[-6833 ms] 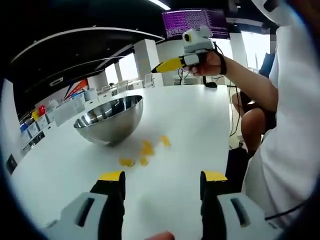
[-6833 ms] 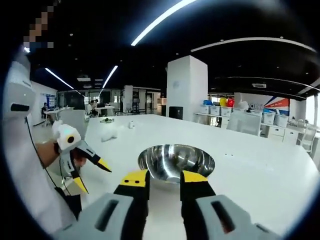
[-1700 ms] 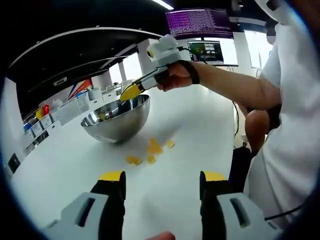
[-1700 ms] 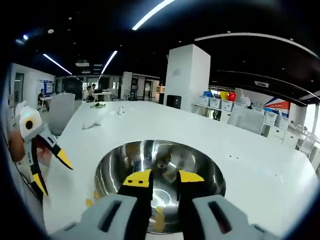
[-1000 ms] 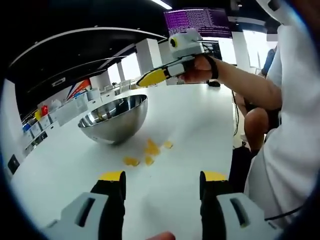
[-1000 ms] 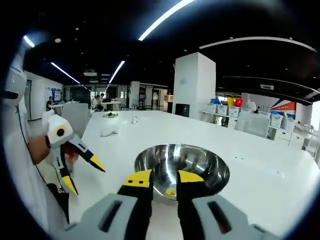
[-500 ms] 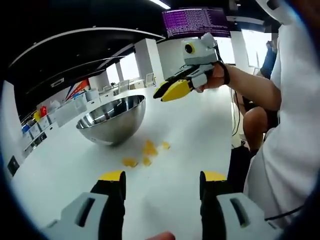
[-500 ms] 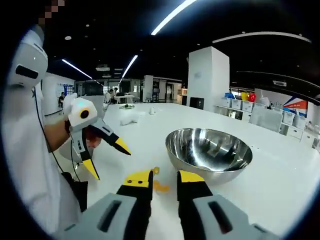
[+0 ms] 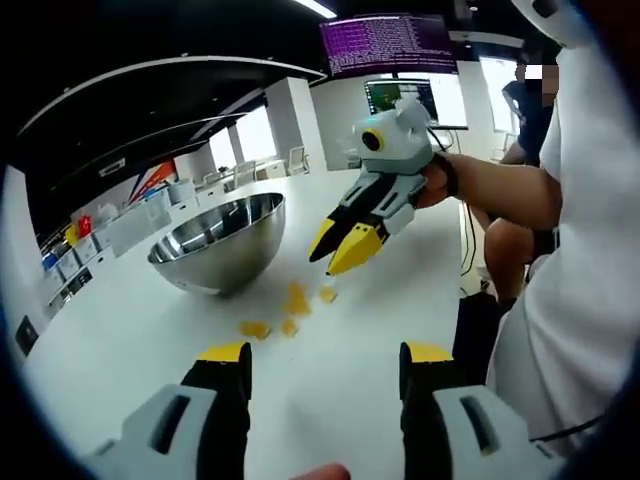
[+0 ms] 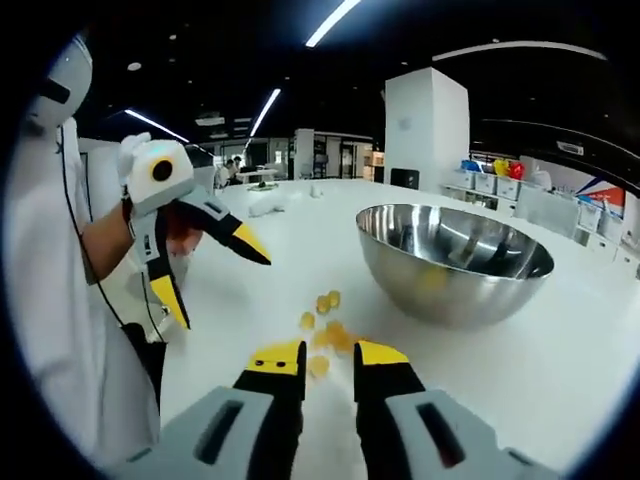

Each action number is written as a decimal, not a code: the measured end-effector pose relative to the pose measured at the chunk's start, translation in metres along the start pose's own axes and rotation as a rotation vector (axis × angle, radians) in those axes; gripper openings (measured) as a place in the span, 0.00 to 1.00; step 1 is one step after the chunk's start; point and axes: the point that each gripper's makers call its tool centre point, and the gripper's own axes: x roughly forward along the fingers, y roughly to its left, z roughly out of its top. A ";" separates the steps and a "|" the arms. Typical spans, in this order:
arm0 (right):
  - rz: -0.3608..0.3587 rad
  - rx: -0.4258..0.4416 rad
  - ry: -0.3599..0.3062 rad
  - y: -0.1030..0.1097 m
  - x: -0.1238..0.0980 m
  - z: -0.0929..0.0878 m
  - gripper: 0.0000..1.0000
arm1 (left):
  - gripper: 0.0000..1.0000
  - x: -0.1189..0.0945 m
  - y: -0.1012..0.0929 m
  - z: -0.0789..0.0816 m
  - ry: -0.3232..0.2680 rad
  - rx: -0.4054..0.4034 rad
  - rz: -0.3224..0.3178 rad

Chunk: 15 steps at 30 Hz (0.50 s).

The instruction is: Pick up the QQ candy scattered on the table and place it into the stainless steel bowl on the table

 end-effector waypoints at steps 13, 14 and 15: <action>0.009 -0.010 0.060 0.004 0.015 -0.017 0.18 | 0.59 -0.002 0.001 0.000 -0.005 -0.008 0.008; 0.011 -0.013 0.060 0.005 0.015 -0.017 0.18 | 0.59 -0.002 0.001 -0.001 -0.004 -0.008 0.008; 0.011 -0.020 0.061 0.006 0.015 -0.017 0.18 | 0.59 -0.002 0.001 -0.001 -0.004 -0.007 0.009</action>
